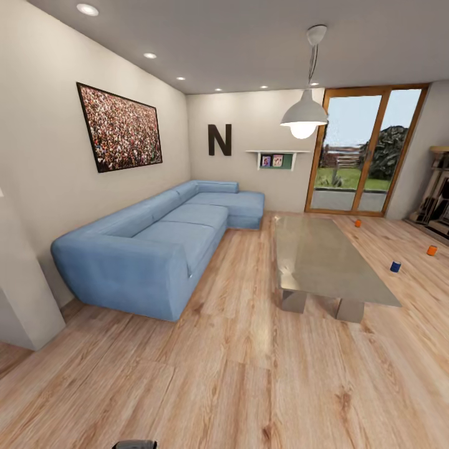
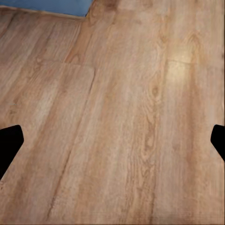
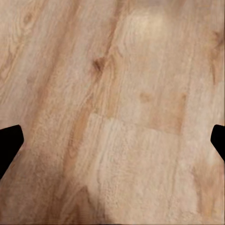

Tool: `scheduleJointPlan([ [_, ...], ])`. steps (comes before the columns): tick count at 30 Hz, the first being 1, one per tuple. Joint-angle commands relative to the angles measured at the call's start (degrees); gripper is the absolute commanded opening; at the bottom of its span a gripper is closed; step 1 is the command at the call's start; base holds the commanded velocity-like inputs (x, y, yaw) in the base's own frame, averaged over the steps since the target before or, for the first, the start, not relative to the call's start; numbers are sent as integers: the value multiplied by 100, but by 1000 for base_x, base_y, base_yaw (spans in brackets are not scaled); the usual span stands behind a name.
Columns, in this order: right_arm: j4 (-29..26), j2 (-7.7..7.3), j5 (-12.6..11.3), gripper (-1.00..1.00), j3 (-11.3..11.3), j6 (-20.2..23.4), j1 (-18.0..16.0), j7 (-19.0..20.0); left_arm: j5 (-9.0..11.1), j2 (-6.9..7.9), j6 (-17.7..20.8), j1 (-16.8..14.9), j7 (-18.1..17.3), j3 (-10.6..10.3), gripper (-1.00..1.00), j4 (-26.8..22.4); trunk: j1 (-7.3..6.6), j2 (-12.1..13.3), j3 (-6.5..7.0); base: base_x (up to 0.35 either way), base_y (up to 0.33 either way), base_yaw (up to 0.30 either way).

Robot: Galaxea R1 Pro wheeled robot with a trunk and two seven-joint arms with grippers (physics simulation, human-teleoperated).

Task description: Put the three can of soda from the living room inside the tash can in the kitchen.

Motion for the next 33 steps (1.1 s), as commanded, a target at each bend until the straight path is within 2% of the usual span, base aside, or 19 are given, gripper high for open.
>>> scheduleJointPlan([
  [1,-132,-11,0,100,-10,-10,-3,64,0,-2,22,38,0,-4,100,-295,0,0,-1,0,0,0],
  [8,-1649,-193,-48,100,-64,7,30,605,9,6,312,245,-5,10,100,-1963,0,0,-1,0,0,0],
  [10,-2555,-261,-62,100,-115,18,55,745,11,12,421,289,-8,16,100,-2554,0,0,-1,0,0,0],
  [16,-3614,-290,-80,100,-506,32,166,875,9,29,461,314,-59,24,100,-3063,0,0,-1,0,0,0],
  [17,-3947,-293,-84,100,-674,35,205,1033,9,40,444,318,-237,30,100,-3142,0,0,-1,0,0,0],
  [19,-4034,-296,-85,100,-730,36,213,1100,7,42,437,319,-332,32,100,-3155,0,0,-1,0,0,0],
  [23,-4243,-305,-83,100,-1042,54,232,1475,-8,58,400,314,-802,54,100,-3139,0,0,-1,0,0,0],
  [26,-4291,-312,-86,100,-1386,60,238,1829,-8,103,352,307,-994,176,100,-2975,0,0,-1,0,0,0],
  [27,-4307,-310,-87,100,-2027,55,242,2442,-16,136,105,301,-1136,474,100,-2589,0,0,-1,0,0,0],
  [29,-4253,-307,-84,100,-2370,45,242,2784,-9,144,-64,299,-1173,574,100,-2337,0,0,-1,0,0,0],
  [30,-4006,-302,-53,100,-2792,14,239,3169,-7,150,-268,298,-1206,660,100,-1986,0,0,-1,0,0,0],
  [33,-3723,-302,-31,100,-3084,-2,232,3408,-5,159,-415,297,-1228,713,100,-1625,0,0,-1,0,0,0],
])
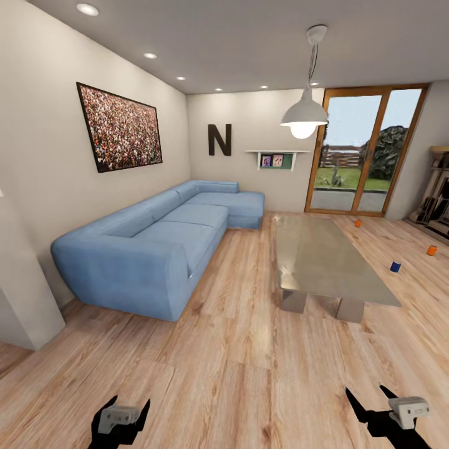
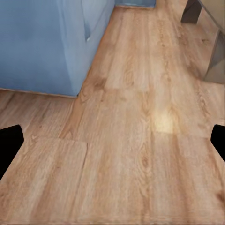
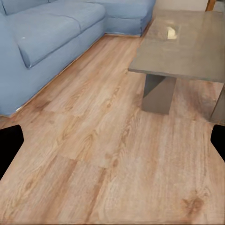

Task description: Put the three can of soda from the living room inside the tash can in the kitchen.

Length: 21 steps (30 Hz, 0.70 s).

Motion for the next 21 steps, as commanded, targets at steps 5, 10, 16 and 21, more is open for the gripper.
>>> scheduleJointPlan([
  [5,178,25,-4,100,-168,-3,-9,54,3,5,-94,-7,-6,28,100,314,0,0,0,0,0,0],
  [10,282,36,-5,100,-182,-4,-18,14,2,7,-120,-9,-4,35,100,415,0,0,0,0,0,0],
  [16,371,26,6,100,-165,-7,-22,5,8,7,-125,-4,-3,37,100,422,0,0,0,0,0,0],
  [21,513,11,10,100,-168,-10,-57,10,5,5,-127,-2,-9,37,100,431,0,0,0,0,0,0],
])
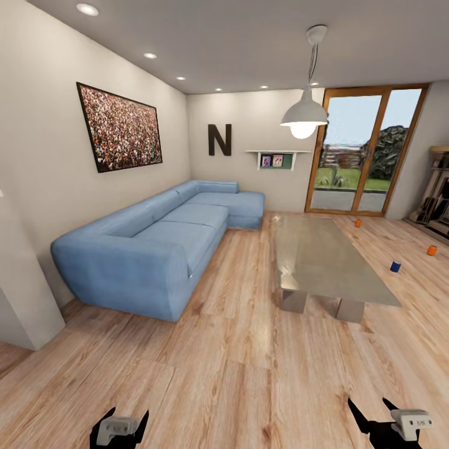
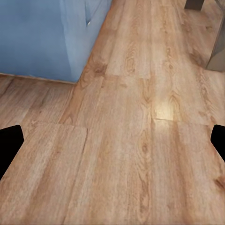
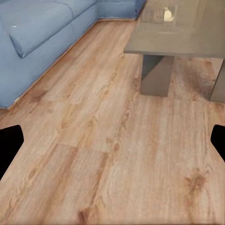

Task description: Put the three can of soda from the living room inside the tash can in the kitchen.

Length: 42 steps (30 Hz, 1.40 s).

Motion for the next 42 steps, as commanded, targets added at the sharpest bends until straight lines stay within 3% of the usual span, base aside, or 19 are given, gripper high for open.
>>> scheduleJointPlan([
  [1,7,0,0,100,-2,-1,-2,0,0,0,0,0,-1,0,100,-1,0,0,0,0,0,0],
  [15,113,8,-4,100,-3,-3,-9,-7,-7,2,0,1,-11,-6,100,5,0,0,0,0,47,-48],
  [32,183,-4,-23,100,-7,-3,-9,-8,-49,-2,7,-2,-15,-6,100,18,0,0,0,-17,61,-236],
  [42,192,-5,-18,100,-8,-3,-9,-8,-78,2,19,-7,-29,-16,100,135,0,0,0,-144,231,-251],
])
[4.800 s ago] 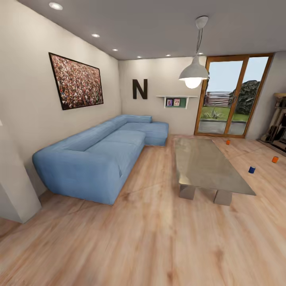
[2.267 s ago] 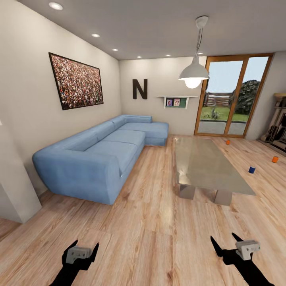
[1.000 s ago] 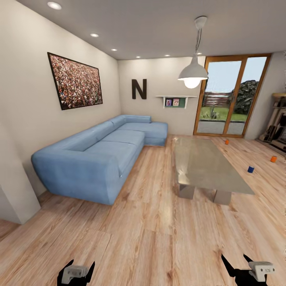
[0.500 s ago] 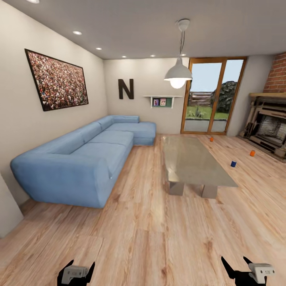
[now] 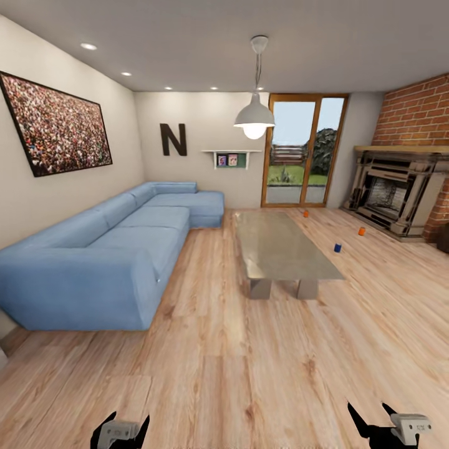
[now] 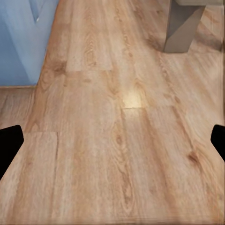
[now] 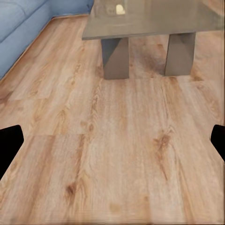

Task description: Put the three can of soda from the living room inside the tash can in the kitchen.

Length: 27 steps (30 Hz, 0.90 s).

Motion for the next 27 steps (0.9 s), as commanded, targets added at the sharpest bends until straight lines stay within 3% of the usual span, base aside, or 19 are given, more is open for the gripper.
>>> scheduleJointPlan([
  [1,0,1,0,100,0,0,0,0,-2,0,0,0,0,0,100,7,0,0,0,-73,291,-251],
  [12,0,-5,1,100,0,0,0,0,2,1,-40,-1,2,-27,100,41,0,0,0,-12,266,-251],
  [21,1,6,7,100,1,0,0,0,-1,1,-213,-1,6,-36,100,43,0,0,0,7,52,-244],
  [27,1,18,12,100,13,2,0,0,-2,1,-232,-1,7,-30,100,43,0,0,0,1,7,-101],
])
